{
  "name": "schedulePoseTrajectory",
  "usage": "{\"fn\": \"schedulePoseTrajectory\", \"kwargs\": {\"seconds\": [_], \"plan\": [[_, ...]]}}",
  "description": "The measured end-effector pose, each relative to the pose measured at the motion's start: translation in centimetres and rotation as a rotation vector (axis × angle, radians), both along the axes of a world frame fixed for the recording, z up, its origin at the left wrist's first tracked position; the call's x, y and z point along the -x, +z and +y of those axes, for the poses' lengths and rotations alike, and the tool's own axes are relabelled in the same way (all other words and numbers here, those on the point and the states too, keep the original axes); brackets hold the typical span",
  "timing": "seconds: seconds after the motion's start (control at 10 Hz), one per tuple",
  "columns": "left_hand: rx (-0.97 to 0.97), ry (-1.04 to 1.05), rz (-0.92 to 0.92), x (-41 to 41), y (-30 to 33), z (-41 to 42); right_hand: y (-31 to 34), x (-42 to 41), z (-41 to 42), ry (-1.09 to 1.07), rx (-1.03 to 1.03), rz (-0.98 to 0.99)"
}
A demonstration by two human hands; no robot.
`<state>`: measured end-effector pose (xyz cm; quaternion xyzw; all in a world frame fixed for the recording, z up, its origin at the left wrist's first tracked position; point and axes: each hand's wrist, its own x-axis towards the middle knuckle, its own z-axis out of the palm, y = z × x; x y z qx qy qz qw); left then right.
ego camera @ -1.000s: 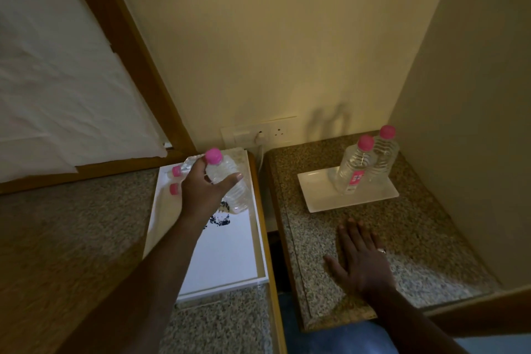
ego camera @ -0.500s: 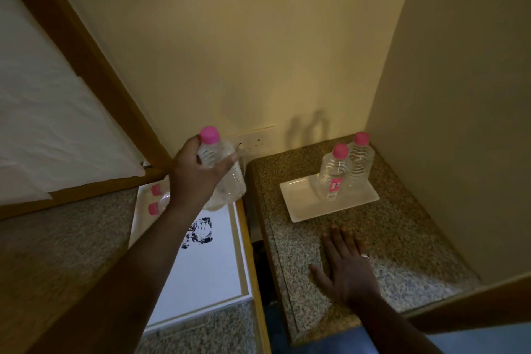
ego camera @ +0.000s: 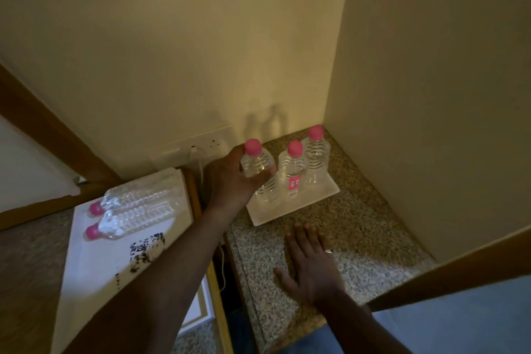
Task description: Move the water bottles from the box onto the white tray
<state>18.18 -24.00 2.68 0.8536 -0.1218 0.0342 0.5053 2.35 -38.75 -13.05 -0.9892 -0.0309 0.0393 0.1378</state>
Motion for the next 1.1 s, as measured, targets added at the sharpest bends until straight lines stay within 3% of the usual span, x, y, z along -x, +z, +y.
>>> {"fn": "schedulePoseTrajectory", "kwargs": {"seconds": [0.8, 0.9, 1.1], "plan": [[-0.018, -0.107, 0.134, -0.3, -3.2, 0.5, 0.3, 0.0, 0.1, 0.004, 0.021, 0.025], [-0.184, -0.055, 0.113, 0.6, -2.6, 2.6, 0.4, -0.1, 0.0, -0.014, 0.036, 0.072], [-0.340, -0.010, 0.240, 4.4, -1.2, 9.7, 2.8, -0.4, 0.7, 0.073, 0.059, 0.135]]}}
